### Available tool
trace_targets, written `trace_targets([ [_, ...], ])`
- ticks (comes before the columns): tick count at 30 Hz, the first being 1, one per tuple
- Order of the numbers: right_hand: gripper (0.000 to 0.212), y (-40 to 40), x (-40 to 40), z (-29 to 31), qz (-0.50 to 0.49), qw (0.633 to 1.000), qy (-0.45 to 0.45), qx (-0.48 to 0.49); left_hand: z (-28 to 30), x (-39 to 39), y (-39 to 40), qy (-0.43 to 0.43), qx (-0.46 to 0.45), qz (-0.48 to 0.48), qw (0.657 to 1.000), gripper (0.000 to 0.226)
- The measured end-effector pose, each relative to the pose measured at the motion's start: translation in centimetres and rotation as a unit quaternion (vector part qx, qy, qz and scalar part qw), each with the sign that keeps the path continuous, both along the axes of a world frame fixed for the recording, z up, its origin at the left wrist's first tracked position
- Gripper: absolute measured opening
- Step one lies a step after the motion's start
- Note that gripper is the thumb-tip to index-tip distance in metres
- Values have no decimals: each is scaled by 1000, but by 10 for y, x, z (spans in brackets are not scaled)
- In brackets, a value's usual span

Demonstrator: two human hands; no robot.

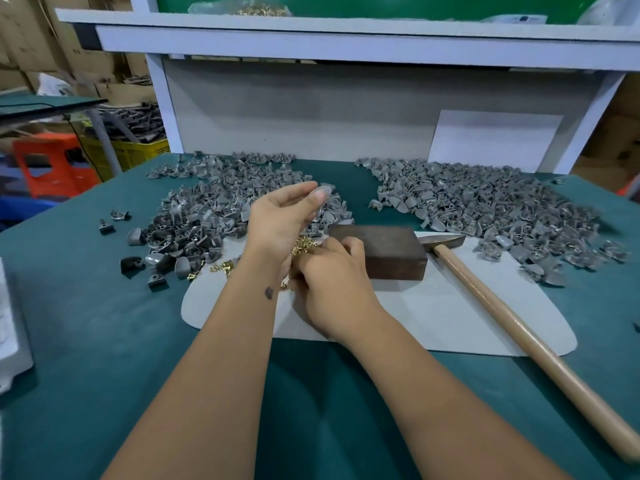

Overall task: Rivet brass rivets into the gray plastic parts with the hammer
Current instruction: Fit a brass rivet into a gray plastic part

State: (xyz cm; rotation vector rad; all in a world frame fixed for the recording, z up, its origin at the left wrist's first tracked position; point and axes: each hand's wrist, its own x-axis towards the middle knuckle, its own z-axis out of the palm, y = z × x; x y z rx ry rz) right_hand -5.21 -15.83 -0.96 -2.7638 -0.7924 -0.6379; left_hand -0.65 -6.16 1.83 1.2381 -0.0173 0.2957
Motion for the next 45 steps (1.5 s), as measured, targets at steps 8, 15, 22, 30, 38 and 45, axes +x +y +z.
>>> trace_targets([
  [8, 9, -6, 4, 6, -3, 981, -67, 182, -3, -2, 0, -5, -27, -12, 1000, 13],
  [15, 20, -15, 3, 6, 18, 909, 83, 409, -3, -3, 8, -15, -58, 15, 998, 12],
  [22, 33, -12, 7, 1, 42, 896, 117, 427, -7, 0, 10, 5, -53, 37, 998, 13],
  [30, 10, -37, 12, 18, 2, 912, 4, 409, -8, 1, -3, -7, 39, 16, 999, 16],
  [38, 19, -90, 31, 23, -144, 861, 5, 488, -10, -4, -25, -62, 190, -27, 980, 33],
  [45, 27, -93, 32, 16, -103, 837, 85, 531, -15, -3, -29, -64, 225, -12, 972, 36],
])
